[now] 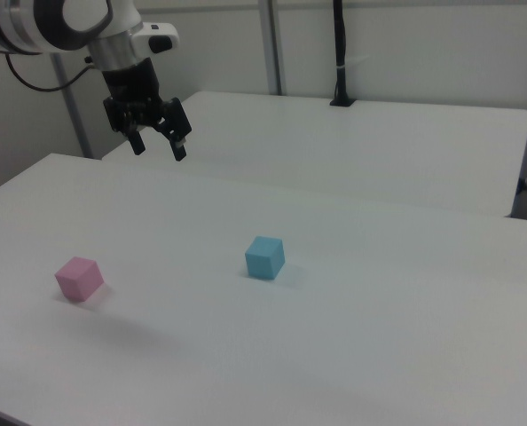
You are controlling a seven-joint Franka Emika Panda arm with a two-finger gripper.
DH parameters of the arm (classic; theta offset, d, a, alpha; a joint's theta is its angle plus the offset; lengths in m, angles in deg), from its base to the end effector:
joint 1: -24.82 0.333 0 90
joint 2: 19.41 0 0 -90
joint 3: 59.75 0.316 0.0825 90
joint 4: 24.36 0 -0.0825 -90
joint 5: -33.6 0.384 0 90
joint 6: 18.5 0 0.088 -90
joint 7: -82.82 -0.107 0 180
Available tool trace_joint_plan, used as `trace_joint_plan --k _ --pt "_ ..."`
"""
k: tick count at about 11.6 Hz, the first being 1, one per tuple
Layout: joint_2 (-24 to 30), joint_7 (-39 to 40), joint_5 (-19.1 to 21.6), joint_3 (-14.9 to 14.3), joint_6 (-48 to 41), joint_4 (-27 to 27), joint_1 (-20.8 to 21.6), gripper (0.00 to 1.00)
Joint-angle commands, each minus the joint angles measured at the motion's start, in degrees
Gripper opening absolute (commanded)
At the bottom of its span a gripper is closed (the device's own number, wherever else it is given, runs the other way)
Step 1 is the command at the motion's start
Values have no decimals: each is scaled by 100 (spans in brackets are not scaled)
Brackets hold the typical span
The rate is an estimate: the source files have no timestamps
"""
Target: Put blue cube on pink cube
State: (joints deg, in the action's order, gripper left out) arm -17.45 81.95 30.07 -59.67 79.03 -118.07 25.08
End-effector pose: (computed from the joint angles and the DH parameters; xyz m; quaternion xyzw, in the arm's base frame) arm 0.5563 -0.0025 0.6250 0.9983 -0.0021 0.0507 0.0302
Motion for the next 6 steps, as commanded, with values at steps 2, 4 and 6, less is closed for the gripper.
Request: trace_joint_plan --k 2,4,6 --pt "14 -80 -25 -17 2 -33 62 100" --pt "23 -46 -25 -17 2 -41 80 100" --pt "23 -19 -25 -17 11 -41 79 100"
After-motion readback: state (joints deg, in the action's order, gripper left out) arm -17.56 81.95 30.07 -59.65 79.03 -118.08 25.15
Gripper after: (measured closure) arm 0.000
